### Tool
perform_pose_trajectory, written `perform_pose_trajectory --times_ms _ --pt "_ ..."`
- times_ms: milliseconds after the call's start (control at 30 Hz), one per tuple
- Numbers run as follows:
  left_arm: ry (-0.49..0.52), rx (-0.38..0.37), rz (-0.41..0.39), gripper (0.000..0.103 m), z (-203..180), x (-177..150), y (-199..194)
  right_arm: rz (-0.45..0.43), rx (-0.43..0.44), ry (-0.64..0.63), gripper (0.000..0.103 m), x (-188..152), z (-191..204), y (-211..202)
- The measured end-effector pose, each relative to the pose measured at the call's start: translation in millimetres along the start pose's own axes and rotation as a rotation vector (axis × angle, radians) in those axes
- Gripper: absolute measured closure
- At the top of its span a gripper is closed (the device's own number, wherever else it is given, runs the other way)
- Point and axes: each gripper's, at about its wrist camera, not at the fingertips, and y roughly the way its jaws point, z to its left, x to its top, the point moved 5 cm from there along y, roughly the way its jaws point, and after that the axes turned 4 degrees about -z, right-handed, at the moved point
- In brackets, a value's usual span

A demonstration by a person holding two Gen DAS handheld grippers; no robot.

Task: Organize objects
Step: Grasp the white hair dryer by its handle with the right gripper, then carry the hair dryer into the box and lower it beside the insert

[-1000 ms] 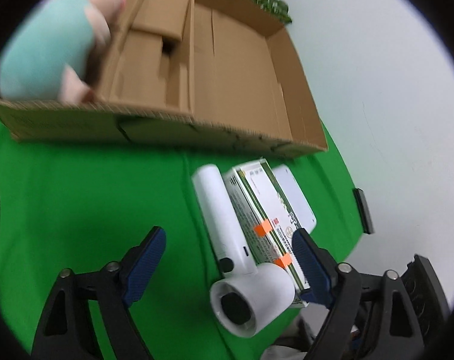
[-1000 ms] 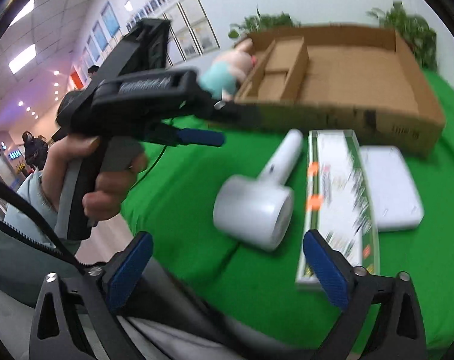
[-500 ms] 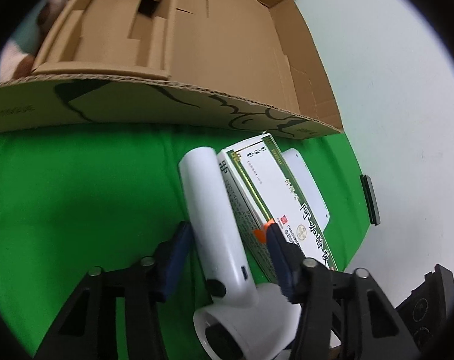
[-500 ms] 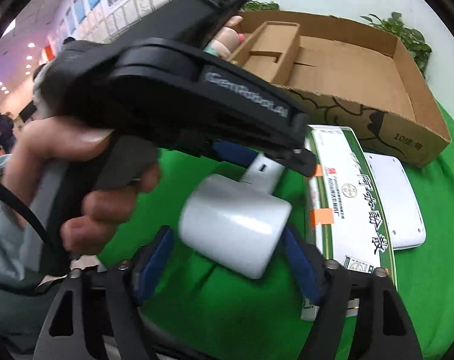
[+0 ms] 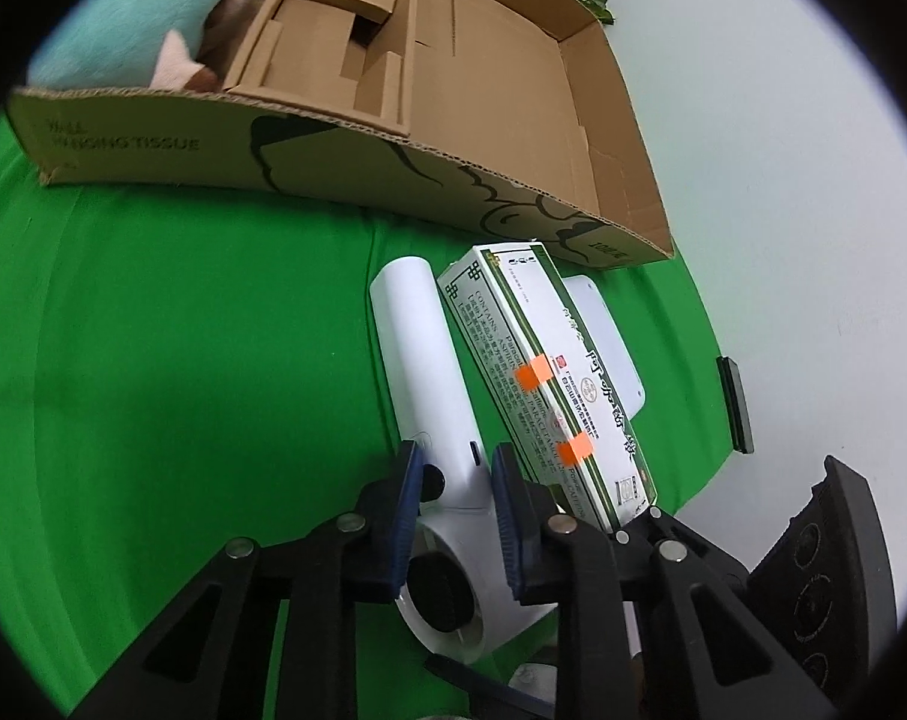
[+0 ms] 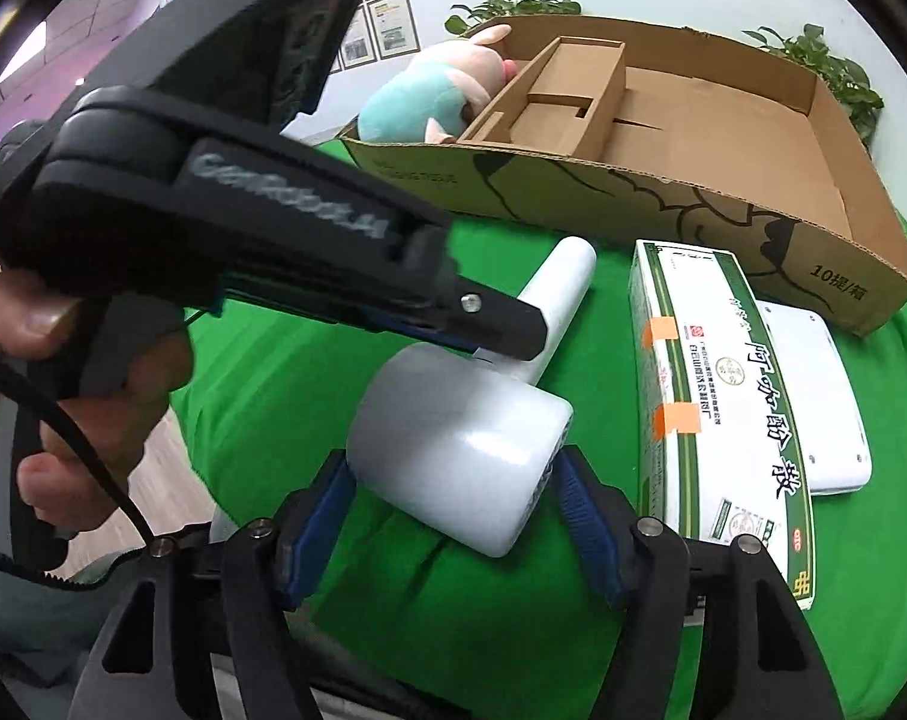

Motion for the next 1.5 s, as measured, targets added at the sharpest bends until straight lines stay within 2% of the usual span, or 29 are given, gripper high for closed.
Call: perform_pose_trajectory --times_ms 67,100,133,200,300,533,667,800,1000,1133,1367,1500 --pt "-0.007 0.000 0.005 0.080 0 0 1 0.001 -0.001 -0.012 0.038 -1 1 -2" --pt "-0.007 0.000 0.012 0.080 -1 -1 1 0.002 -0.002 -0.014 0.038 2 17 2" --pt "-0.011 -0.004 0.019 0.079 -1 -1 2 0.002 0.001 -0.015 0.038 0 17 1" --pt "-0.025 -0.008 0.050 0.073 -1 -3 8 0.002 0.014 -0.011 0.038 -1 19 -1" --pt "-0.042 0.003 0.072 0.068 7 -7 9 -0.005 0.029 -0.028 0.038 -4 25 -6" --pt "-0.003 0.024 0.016 0.069 -4 -4 -2 -0.034 0.024 -0.048 0.038 -3 29 -12" --pt "0.048 0.037 -0.051 0.070 -21 11 -23 -0.099 0.011 -0.067 0.038 9 30 -22" --pt "0.162 0.068 -0.162 0.070 -52 48 -55 -0.201 -0.016 -0.099 0.038 33 31 -42" --pt "0.329 0.040 -0.332 0.070 -111 122 -98 -0.396 -0.106 -0.149 0.038 112 15 -76" --pt "0.392 0.017 -0.399 0.070 -144 158 -111 -0.490 -0.159 -0.174 0.038 153 5 -100" --pt "0.431 0.032 -0.476 0.071 -170 227 -137 -0.562 -0.175 -0.191 0.038 223 -12 -116" --pt "0.410 0.042 -0.460 0.070 -174 278 -136 -0.545 -0.160 -0.191 0.038 275 -28 -115"
